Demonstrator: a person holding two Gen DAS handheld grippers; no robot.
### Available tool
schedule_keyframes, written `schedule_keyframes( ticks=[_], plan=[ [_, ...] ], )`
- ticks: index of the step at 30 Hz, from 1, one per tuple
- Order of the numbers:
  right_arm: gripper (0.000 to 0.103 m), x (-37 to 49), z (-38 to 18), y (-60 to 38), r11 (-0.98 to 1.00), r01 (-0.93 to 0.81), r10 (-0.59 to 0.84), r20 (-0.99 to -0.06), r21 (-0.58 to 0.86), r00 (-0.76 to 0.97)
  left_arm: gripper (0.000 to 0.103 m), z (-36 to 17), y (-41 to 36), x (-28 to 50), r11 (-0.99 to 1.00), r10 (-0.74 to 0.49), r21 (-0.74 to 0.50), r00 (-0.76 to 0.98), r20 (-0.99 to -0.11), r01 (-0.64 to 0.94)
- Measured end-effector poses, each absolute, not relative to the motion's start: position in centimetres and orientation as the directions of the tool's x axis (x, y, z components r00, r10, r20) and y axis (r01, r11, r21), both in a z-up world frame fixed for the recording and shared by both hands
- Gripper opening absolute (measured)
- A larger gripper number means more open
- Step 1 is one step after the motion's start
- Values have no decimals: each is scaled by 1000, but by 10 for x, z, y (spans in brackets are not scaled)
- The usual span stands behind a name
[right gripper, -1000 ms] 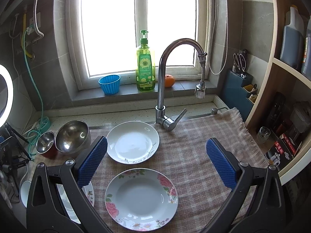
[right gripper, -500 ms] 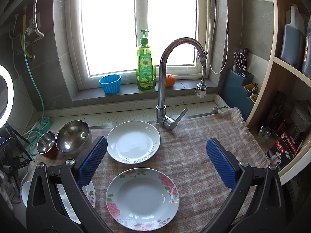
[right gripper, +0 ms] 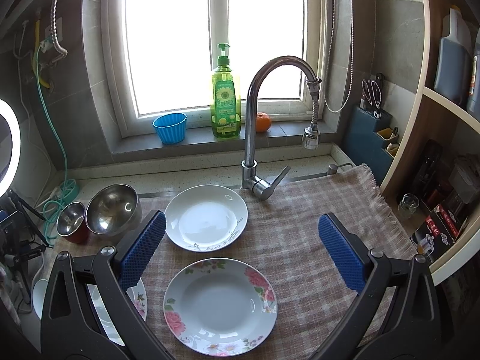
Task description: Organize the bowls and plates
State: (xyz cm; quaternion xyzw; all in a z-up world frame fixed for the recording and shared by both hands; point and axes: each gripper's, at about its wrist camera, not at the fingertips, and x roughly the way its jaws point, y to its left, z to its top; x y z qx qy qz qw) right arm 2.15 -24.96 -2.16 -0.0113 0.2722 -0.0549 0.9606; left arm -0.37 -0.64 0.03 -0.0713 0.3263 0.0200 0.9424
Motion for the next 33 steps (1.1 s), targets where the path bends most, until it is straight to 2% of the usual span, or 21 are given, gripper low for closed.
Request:
schedule_keyframes(
  ticks=[22,33],
  plan=[
    [103,23,-26,-249,994,102,-112,-526,-48,843,102,-4,-3,-4,989,-10,-122,783,-621,-85],
    [103,16,-36,-246,995,89,-100,-538,-47,837,102,-11,11,-4,987,11,-115,757,-653,-113]
  ],
)
